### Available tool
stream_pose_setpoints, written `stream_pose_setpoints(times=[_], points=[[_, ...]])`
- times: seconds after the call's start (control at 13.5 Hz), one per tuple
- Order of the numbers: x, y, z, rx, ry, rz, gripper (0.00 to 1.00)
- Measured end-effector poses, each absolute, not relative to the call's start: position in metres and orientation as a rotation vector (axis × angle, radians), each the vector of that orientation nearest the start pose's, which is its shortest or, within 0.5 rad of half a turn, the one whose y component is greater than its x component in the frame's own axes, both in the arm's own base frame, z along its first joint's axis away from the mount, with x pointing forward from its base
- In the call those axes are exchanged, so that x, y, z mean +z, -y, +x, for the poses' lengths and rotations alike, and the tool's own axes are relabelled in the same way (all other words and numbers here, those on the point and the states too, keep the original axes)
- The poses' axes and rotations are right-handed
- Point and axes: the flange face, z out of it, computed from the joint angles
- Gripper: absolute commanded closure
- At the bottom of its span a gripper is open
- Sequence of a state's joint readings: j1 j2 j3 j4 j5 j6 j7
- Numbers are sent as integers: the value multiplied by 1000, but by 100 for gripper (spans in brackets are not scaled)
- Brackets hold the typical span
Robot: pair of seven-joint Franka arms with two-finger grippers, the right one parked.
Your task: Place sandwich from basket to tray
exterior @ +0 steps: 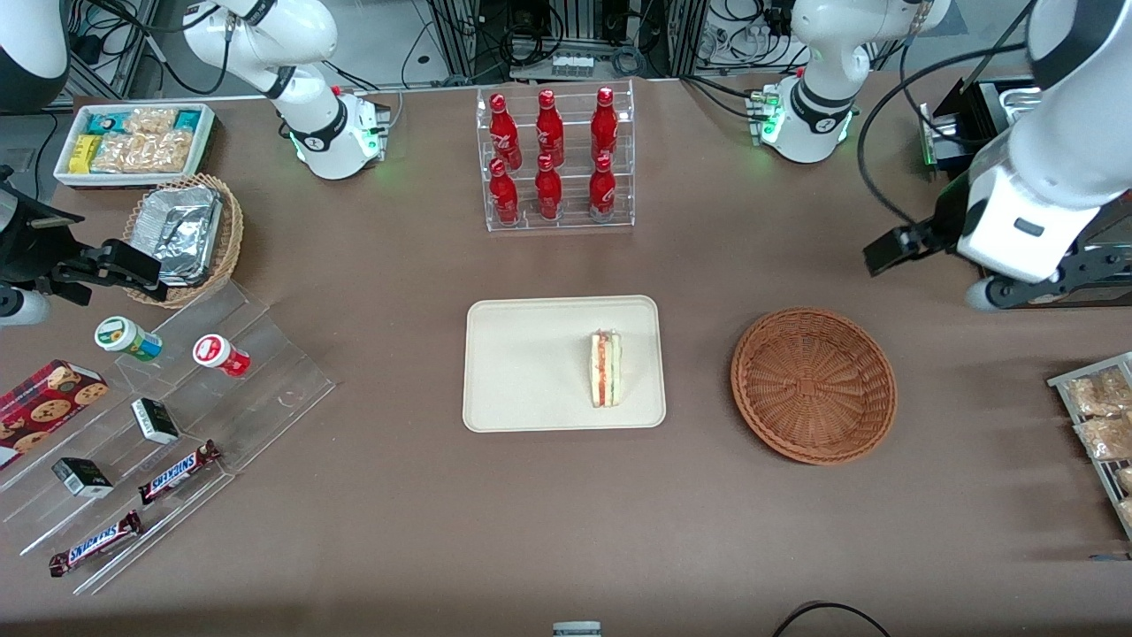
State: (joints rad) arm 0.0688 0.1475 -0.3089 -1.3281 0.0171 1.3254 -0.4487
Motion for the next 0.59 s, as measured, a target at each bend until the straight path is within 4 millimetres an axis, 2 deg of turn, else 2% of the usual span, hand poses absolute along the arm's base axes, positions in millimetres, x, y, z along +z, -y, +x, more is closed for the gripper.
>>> stream_pose_setpoints(times=[0.22,0.59], points=[[641,113,545,262,254,-3079,0],[620,111,541,336,259,-3056,0]])
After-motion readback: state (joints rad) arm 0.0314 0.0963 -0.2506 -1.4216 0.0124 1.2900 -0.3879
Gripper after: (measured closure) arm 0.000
